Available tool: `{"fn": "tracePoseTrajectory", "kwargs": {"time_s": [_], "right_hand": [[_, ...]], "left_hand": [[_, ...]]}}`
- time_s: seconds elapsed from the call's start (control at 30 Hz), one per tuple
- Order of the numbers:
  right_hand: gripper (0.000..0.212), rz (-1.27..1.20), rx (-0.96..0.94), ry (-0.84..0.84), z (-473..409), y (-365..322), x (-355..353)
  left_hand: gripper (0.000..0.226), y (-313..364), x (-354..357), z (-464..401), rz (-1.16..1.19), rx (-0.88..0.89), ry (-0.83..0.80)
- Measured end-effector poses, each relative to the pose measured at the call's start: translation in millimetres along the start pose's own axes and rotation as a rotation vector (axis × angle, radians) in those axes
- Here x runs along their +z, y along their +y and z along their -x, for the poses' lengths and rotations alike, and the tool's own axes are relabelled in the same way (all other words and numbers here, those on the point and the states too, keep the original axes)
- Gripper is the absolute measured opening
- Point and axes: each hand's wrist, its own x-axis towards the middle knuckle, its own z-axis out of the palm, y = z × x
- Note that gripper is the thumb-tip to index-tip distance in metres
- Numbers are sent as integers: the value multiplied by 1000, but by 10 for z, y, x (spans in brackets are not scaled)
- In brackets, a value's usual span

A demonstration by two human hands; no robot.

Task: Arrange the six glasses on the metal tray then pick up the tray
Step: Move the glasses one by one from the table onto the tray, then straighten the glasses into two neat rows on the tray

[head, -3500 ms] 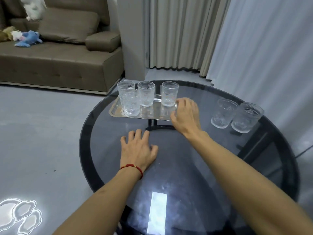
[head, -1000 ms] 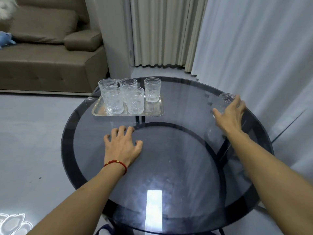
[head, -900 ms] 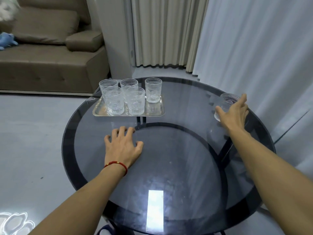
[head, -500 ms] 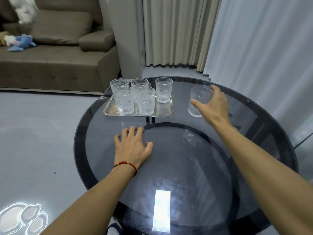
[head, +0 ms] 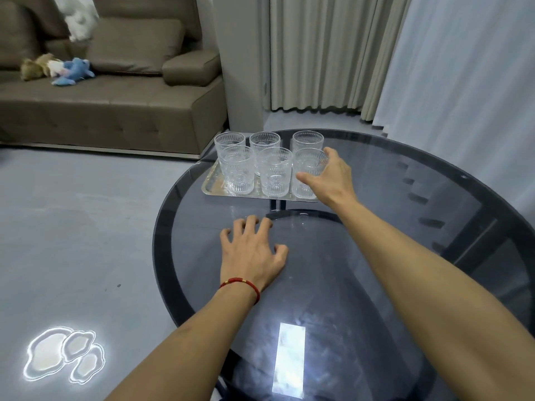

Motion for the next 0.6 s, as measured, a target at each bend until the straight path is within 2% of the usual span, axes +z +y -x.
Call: {"fn": "tracePoseTrajectory", "kwargs": {"time_s": [0.1,0.17,0.27,0.33,0.4,0.47,0.6], "right_hand": [[98,15,2,-38,1,14,18],[92,18,6,-22,93,55,34],[54,98,-36,91,380,265,98],[38,232,-107,20,539,447,147],[35,345,-180,-58,603,566,186],[36,423,-225,-56,600,583,205],[27,523,-281,-49,626,574,207]], "left_hand": [[48,-16,5,-1,4,-1,-6],[47,-23,3,-12,11,2,-9],[47,-31,7,-10,25,-1,-24],[47,-22,-4,-9,3,-11,-38],[46,48,-61,-90,-45,-24,-69],[44,169,-118,-303,-54,1,-95],[45,342,1,-637,-20,164,-114]]}}
